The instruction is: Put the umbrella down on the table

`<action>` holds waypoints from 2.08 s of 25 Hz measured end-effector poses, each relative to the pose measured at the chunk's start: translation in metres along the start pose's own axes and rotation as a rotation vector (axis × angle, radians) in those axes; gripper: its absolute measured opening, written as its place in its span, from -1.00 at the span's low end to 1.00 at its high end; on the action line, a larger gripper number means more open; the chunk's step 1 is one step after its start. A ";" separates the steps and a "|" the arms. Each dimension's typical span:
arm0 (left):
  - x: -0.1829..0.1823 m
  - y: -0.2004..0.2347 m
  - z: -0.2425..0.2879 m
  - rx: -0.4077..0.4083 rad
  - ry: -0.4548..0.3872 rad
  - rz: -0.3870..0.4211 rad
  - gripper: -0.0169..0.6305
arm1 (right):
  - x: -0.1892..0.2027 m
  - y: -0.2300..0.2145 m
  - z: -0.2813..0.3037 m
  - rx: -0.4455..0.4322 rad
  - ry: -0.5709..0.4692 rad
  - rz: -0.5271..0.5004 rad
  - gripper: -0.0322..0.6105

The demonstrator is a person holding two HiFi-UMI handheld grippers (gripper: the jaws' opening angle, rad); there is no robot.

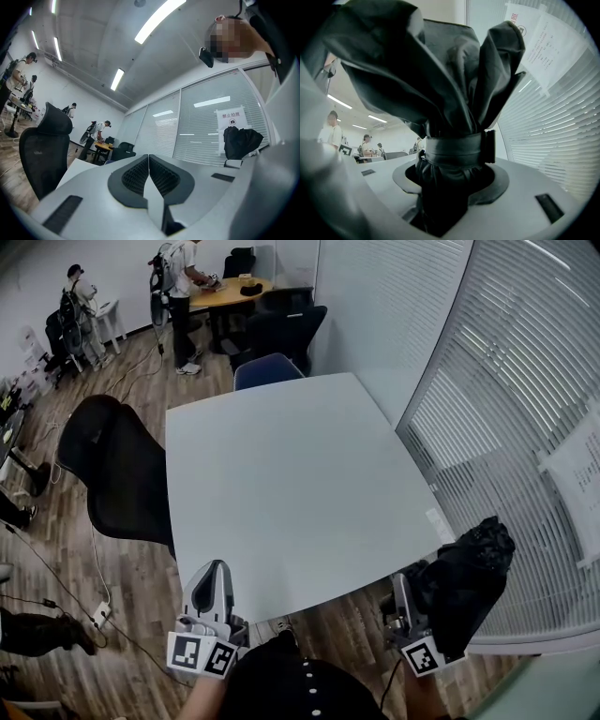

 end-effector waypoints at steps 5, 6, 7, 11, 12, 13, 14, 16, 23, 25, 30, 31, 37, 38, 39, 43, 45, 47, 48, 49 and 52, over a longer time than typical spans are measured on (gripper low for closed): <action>-0.003 0.012 0.025 -0.008 -0.012 -0.004 -0.90 | -0.007 -0.004 0.031 -0.012 -0.005 -0.008 -0.15; -0.004 0.014 0.030 -0.009 -0.015 -0.005 -0.90 | -0.008 -0.004 0.037 -0.015 -0.006 -0.009 -0.15; -0.005 0.017 0.035 -0.009 -0.017 -0.006 -0.90 | -0.010 -0.004 0.043 -0.017 -0.005 -0.012 -0.15; -0.010 0.031 0.050 -0.016 -0.024 -0.015 -0.90 | -0.014 0.000 0.067 -0.032 0.005 -0.023 -0.16; -0.010 0.036 0.054 -0.019 -0.025 -0.018 -0.90 | -0.014 0.001 0.074 -0.039 0.011 -0.023 -0.16; -0.010 0.040 0.057 -0.022 -0.024 -0.021 -0.90 | -0.013 0.002 0.080 -0.047 0.019 -0.022 -0.15; -0.010 0.043 0.059 -0.025 -0.023 -0.023 -0.90 | -0.012 0.003 0.087 -0.054 0.027 -0.020 -0.16; -0.007 0.049 0.065 -0.032 -0.021 -0.029 -0.90 | -0.009 0.005 0.099 -0.069 0.042 -0.016 -0.16; 0.007 0.066 0.075 -0.051 0.010 -0.062 -0.90 | 0.004 0.012 0.133 -0.101 0.102 0.014 -0.16; 0.010 0.067 0.077 -0.055 0.024 -0.071 -0.90 | 0.008 0.013 0.139 -0.104 0.124 0.016 -0.16; 0.014 0.072 0.073 -0.071 0.038 -0.066 -0.90 | 0.018 0.017 0.148 -0.132 0.169 0.018 -0.16; 0.014 0.073 0.073 -0.079 0.042 -0.063 -0.90 | 0.021 0.017 0.151 -0.140 0.178 0.022 -0.16; 0.023 0.073 0.077 -0.150 0.059 -0.055 -0.90 | 0.033 0.010 0.178 -0.214 0.230 0.034 -0.16; 0.023 0.071 0.079 -0.161 0.059 -0.054 -0.90 | 0.032 0.009 0.184 -0.230 0.234 0.030 -0.16; 0.023 0.068 0.082 -0.172 0.055 -0.054 -0.90 | 0.032 0.007 0.190 -0.246 0.238 0.026 -0.16; 0.021 0.063 0.085 -0.233 0.042 -0.052 -0.90 | 0.034 0.003 0.212 -0.314 0.257 0.029 -0.16; 0.020 0.062 0.087 -0.260 0.047 -0.045 -0.90 | 0.036 -0.002 0.221 -0.341 0.273 0.032 -0.16; 0.020 0.059 0.088 -0.281 0.050 -0.037 -0.90 | 0.041 -0.008 0.229 -0.359 0.295 0.015 -0.16; 0.020 0.057 0.088 -0.292 0.051 -0.033 -0.90 | 0.044 -0.011 0.232 -0.364 0.306 -0.001 -0.16; 0.021 0.056 0.087 -0.306 0.054 -0.031 -0.90 | 0.047 -0.014 0.236 -0.370 0.319 -0.018 -0.16; 0.025 0.053 0.083 -0.353 0.067 -0.027 -0.90 | 0.062 -0.021 0.247 -0.399 0.361 -0.044 -0.16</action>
Point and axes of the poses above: the fingertips, and each gripper's own axes: z forward along the fingers, y to its left, x out of its underside, the point moved 4 cm from there along -z, backward along the fingers, and after that the axes turned 4 degrees about z, right-handed, at the moved point
